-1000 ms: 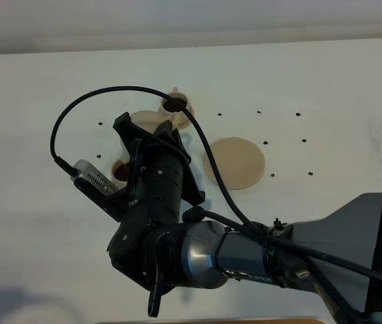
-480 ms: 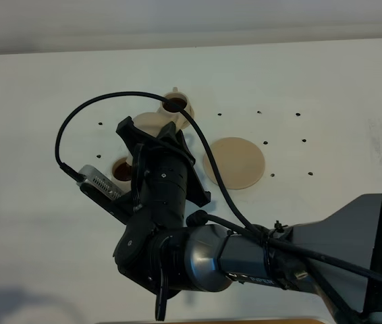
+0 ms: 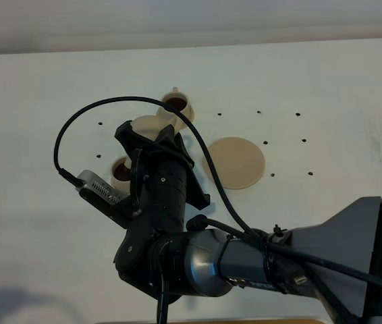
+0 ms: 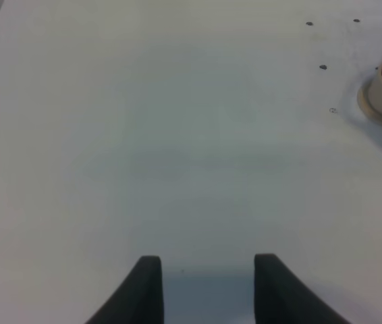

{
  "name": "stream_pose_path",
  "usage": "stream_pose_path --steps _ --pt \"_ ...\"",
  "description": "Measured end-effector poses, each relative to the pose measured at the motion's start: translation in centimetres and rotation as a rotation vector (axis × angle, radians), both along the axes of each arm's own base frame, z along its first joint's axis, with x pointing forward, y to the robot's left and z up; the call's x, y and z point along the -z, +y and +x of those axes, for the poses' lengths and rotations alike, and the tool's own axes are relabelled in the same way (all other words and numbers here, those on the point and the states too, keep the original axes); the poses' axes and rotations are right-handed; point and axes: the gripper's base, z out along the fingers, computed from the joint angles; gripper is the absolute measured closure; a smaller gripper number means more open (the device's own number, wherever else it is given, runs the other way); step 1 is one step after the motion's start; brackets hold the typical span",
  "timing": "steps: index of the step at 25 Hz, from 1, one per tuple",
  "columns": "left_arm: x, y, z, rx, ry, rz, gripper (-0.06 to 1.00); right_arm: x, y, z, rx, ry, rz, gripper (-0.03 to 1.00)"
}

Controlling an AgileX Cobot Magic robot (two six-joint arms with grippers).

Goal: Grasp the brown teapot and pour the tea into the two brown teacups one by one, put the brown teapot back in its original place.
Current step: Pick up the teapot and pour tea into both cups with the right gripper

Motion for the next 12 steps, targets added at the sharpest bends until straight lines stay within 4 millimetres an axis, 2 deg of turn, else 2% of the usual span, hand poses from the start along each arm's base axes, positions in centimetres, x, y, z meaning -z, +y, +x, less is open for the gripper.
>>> stream_pose_path --steps 12 --pt "0.0 0.0 0.0 0.0 0.0 -0.001 0.63 -0.08 0.24 -0.15 -0.021 -0.011 -0.002 0.85"
